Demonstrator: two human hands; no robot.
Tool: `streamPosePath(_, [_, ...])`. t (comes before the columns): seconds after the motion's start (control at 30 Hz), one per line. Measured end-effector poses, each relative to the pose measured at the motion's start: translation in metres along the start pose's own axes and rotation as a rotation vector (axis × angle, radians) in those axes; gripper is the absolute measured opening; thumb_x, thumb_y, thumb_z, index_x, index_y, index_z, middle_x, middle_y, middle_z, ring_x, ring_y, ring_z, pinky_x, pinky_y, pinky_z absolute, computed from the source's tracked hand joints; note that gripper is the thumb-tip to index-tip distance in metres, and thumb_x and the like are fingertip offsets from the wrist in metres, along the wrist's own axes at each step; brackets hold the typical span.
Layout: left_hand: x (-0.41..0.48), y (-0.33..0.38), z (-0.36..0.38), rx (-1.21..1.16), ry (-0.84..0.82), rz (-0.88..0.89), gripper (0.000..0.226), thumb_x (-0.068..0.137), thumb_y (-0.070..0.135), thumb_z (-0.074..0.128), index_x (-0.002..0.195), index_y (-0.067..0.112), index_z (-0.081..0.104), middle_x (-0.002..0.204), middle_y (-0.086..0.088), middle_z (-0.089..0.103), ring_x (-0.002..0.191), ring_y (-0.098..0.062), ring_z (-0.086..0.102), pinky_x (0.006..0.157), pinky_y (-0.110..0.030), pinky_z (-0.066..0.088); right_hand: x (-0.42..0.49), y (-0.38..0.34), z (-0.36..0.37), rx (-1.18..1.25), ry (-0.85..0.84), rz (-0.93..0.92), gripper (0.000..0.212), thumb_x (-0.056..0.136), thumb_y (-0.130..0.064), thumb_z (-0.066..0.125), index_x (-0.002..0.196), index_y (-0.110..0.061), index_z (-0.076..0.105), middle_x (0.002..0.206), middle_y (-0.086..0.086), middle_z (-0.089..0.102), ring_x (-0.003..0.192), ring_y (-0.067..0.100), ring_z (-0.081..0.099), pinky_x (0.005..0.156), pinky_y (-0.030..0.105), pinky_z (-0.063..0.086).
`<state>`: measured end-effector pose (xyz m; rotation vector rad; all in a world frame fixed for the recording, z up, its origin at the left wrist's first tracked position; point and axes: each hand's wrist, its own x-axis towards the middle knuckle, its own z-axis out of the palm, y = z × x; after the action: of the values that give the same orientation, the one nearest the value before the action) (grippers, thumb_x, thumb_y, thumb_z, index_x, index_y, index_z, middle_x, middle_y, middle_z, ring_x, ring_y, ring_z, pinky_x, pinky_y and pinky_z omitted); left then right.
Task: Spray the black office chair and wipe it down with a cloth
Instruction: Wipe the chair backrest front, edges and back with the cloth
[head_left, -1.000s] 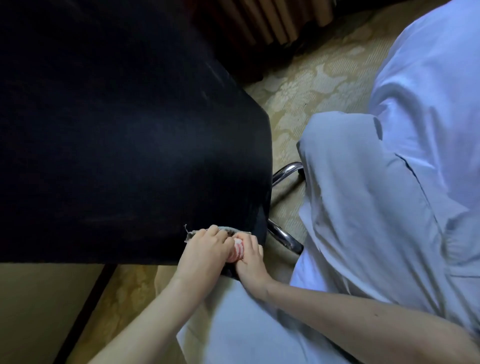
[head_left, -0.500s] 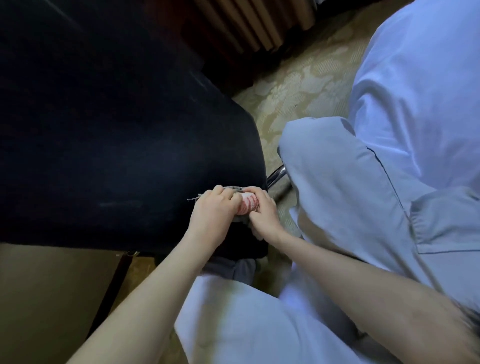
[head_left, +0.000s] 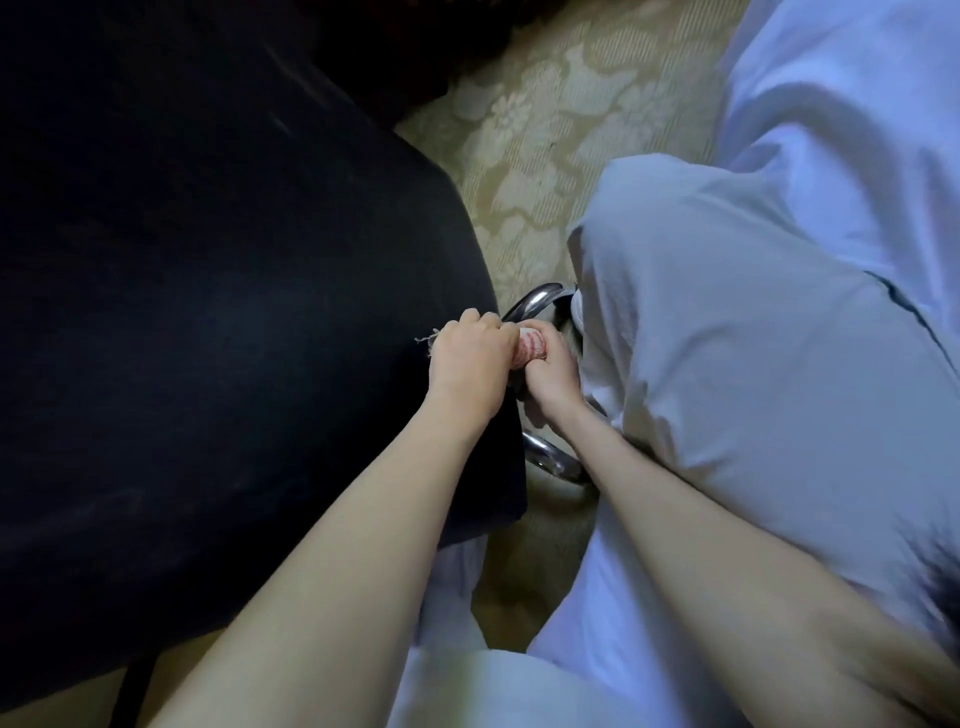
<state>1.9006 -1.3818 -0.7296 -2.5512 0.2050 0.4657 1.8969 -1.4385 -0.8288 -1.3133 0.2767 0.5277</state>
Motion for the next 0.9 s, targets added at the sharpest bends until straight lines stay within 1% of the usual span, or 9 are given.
streamPosePath(0.1, [0.018,-0.001,0.003,0.034,-0.07,-0.015,0.023,0.095,0.011,0.046,0.117,0.014,0.053,0.118,-0.004,0.055,0.111,-0.024,0.047,0.084,-0.031,0.038,0.018,0.009,0.009,0.003,-0.064,0.08,0.028,0.072,-0.012,0.043,0.086,-0.031,0.058,0.092,-0.008,0.063,0.088,0.012,0.057,0.07,0.022,0.043])
streamPosePath(0.2, [0.024,-0.003,0.003,0.019,-0.13,-0.052,0.025,0.093,0.011,0.048,0.117,0.015,0.053,0.118,-0.004,0.056,0.113,-0.024,0.047,0.084,-0.031,0.038,0.022,0.01,0.014,0.046,-0.088,0.134,0.025,0.063,-0.019,0.042,0.079,-0.03,0.058,0.085,-0.009,0.062,0.081,0.009,0.054,0.071,0.024,0.043])
streamPosePath(0.33, [0.003,0.001,0.002,0.048,-0.145,-0.019,0.028,0.094,0.012,0.047,0.121,0.016,0.051,0.122,-0.003,0.056,0.113,-0.023,0.047,0.085,-0.031,0.038,0.004,0.021,0.019,0.062,-0.074,0.106,0.025,0.063,-0.024,0.043,0.081,-0.033,0.058,0.107,0.006,0.06,0.092,0.016,0.056,0.078,0.03,0.048])
streamPosePath(0.4, [-0.016,0.005,0.003,0.048,-0.142,-0.004,0.026,0.095,0.014,0.046,0.121,0.016,0.051,0.124,-0.002,0.055,0.113,-0.023,0.047,0.087,-0.031,0.038,-0.012,0.031,0.019,0.014,-0.088,0.123,0.027,0.062,-0.038,0.043,0.084,-0.039,0.058,0.113,0.004,0.058,0.1,0.02,0.058,0.09,0.043,0.049])
streamPosePath(0.47, [-0.041,0.01,0.001,0.042,-0.156,0.016,0.025,0.097,0.019,0.046,0.122,0.017,0.05,0.126,-0.002,0.054,0.113,-0.022,0.047,0.088,-0.031,0.037,-0.037,0.04,0.018,-0.047,-0.105,0.135,0.029,0.065,-0.043,0.042,0.09,-0.041,0.057,0.113,-0.001,0.055,0.105,0.02,0.056,0.095,0.046,0.047])
streamPosePath(0.6, [-0.097,0.019,-0.006,0.03,-0.221,0.045,0.026,0.099,0.02,0.039,0.124,0.017,0.046,0.13,-0.003,0.048,0.119,-0.023,0.041,0.094,-0.032,0.033,-0.095,0.055,0.018,-0.134,-0.123,0.125,0.022,0.088,-0.021,0.044,0.105,-0.031,0.054,0.118,-0.001,0.05,0.116,0.023,0.044,0.102,0.035,0.035])
streamPosePath(0.73, [-0.143,0.022,-0.026,0.041,-0.259,0.067,0.026,0.098,0.016,0.036,0.123,0.016,0.044,0.128,-0.003,0.048,0.12,-0.024,0.039,0.096,-0.032,0.031,-0.136,0.063,0.025,-0.189,-0.142,0.131,0.027,0.092,-0.012,0.042,0.115,-0.021,0.052,0.124,0.003,0.047,0.117,0.026,0.037,0.096,0.032,0.03])
streamPosePath(0.83, [-0.168,0.018,-0.042,0.039,-0.27,0.059,0.025,0.09,0.018,0.051,0.114,0.017,0.05,0.117,-0.001,0.052,0.112,-0.023,0.046,0.091,-0.031,0.036,-0.164,0.054,0.034,-0.124,-0.149,0.143,0.029,0.087,-0.028,0.042,0.114,-0.025,0.051,0.121,-0.002,0.046,0.115,0.022,0.036,0.102,0.037,0.031])
streamPosePath(0.9, [-0.178,0.011,-0.054,-0.006,-0.229,0.063,0.033,0.059,0.021,0.08,0.086,0.018,0.061,0.087,0.001,0.062,0.084,-0.021,0.057,0.07,-0.03,0.045,-0.175,0.048,0.041,-0.102,-0.143,0.111,0.026,0.089,-0.022,0.047,0.115,-0.024,0.051,0.12,-0.002,0.046,0.112,0.023,0.036,0.102,0.039,0.032])
